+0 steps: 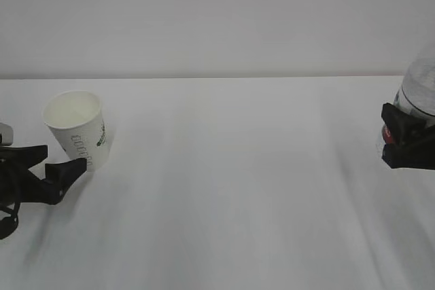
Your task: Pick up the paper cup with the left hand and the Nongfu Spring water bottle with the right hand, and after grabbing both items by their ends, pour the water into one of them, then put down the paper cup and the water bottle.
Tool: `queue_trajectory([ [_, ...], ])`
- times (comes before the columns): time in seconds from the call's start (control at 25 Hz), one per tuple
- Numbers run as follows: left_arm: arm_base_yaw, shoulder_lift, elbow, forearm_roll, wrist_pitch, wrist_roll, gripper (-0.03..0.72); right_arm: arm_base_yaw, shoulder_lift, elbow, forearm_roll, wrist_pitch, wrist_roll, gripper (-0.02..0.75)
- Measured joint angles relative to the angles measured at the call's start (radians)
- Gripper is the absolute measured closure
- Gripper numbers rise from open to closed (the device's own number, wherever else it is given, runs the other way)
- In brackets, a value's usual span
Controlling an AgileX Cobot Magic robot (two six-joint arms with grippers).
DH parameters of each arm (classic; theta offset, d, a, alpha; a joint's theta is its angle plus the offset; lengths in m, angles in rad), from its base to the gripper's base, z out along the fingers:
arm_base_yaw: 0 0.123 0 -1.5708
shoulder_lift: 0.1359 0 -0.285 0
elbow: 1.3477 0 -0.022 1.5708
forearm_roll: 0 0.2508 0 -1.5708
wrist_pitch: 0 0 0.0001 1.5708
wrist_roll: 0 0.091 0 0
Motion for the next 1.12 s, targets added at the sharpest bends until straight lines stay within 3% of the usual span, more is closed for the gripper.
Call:
queue_trajectory([
  [0.84, -0.004, 0.095, -0.119, 0.026, 0.000, 0.000, -0.004, 0.000, 0.000, 0.000, 0.000, 0.000, -0.034, 0.286],
  [1.12, -0.072, 0.149, -0.187, 0.006, 0.000, 0.000, -0.004, 0.000, 0.000, 0.000, 0.000, 0.000, -0.041, 0.286],
])
